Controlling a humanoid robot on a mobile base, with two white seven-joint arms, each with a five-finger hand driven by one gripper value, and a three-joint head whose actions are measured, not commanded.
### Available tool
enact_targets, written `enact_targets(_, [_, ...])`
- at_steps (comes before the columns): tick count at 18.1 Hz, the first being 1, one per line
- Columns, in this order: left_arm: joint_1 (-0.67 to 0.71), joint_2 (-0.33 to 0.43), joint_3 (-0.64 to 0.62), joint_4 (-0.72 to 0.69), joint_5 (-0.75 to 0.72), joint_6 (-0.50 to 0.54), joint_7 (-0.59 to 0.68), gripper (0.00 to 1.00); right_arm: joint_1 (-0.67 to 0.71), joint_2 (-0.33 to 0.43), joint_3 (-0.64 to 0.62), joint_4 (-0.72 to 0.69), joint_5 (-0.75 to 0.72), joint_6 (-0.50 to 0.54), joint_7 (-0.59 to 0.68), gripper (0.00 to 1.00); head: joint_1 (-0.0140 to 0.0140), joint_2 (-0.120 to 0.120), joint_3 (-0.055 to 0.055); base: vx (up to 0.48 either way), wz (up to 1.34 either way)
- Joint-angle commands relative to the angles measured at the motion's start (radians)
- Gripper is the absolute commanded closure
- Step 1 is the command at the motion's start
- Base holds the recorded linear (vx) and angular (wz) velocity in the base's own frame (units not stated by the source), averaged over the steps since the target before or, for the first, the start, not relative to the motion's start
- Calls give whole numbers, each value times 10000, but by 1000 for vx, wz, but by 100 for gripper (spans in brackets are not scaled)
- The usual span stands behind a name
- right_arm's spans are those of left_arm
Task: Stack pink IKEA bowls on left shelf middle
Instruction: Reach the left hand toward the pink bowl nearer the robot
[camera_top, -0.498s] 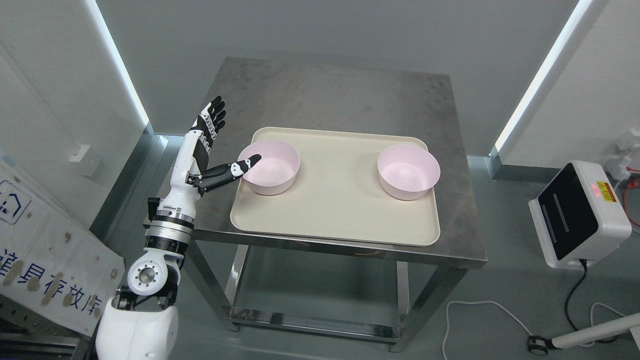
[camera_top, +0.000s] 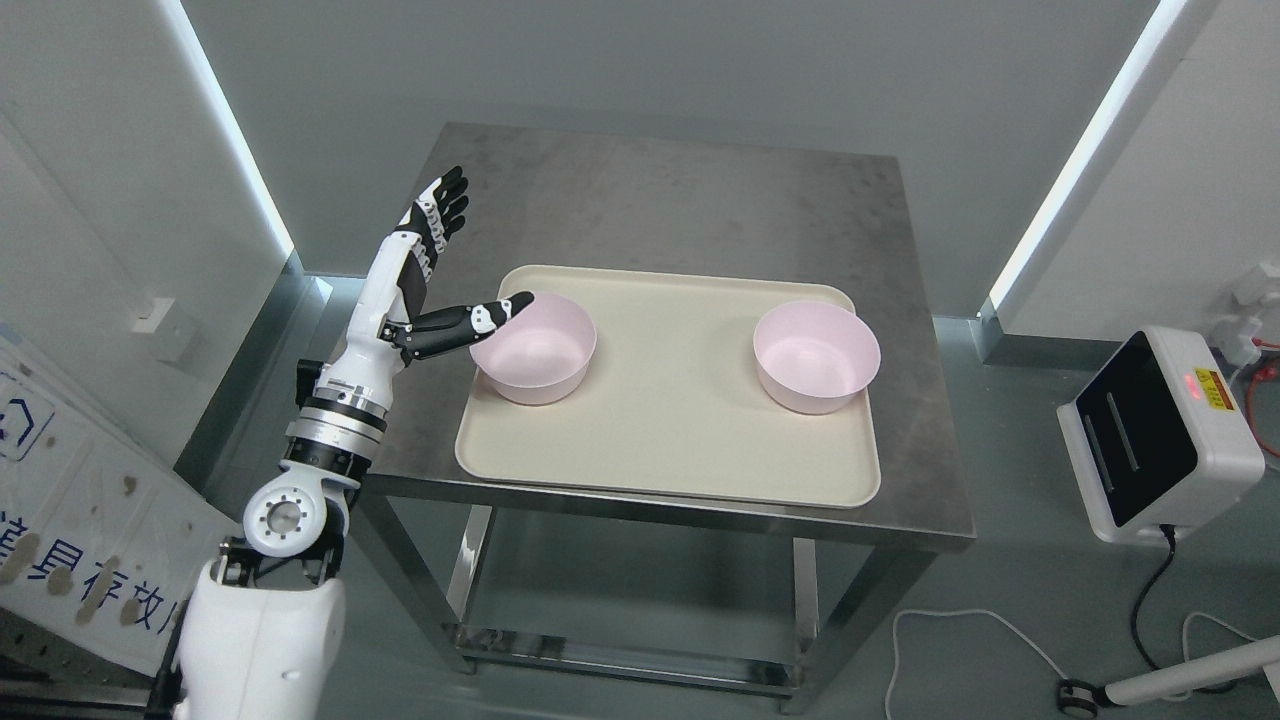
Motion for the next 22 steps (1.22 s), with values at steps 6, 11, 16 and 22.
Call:
enact_targets(6, [-2391, 2789, -1641, 2615, -4063, 504, -3557, 1, 15, -175, -107, -337, 0, -5, 5, 0, 0, 0, 0, -4, 4])
enact_targets(11, [-3373, 2558, -2237, 3292, -4142, 1561, -3726, 7, 31, -175, -107, -337, 0, -5, 5, 0, 0, 0, 0, 0, 0])
enact_targets(16, [-3497, 2130, -2792, 3322, -4142, 1763, -4447, 11, 15, -175, -107, -337, 0, -5, 5, 0, 0, 0, 0, 0, 0])
enact_targets(22, [-3680, 1776, -2931, 3337, -4142, 1763, -4447, 26, 31, -175, -107, -337, 0, -5, 5, 0, 0, 0, 0, 0, 0])
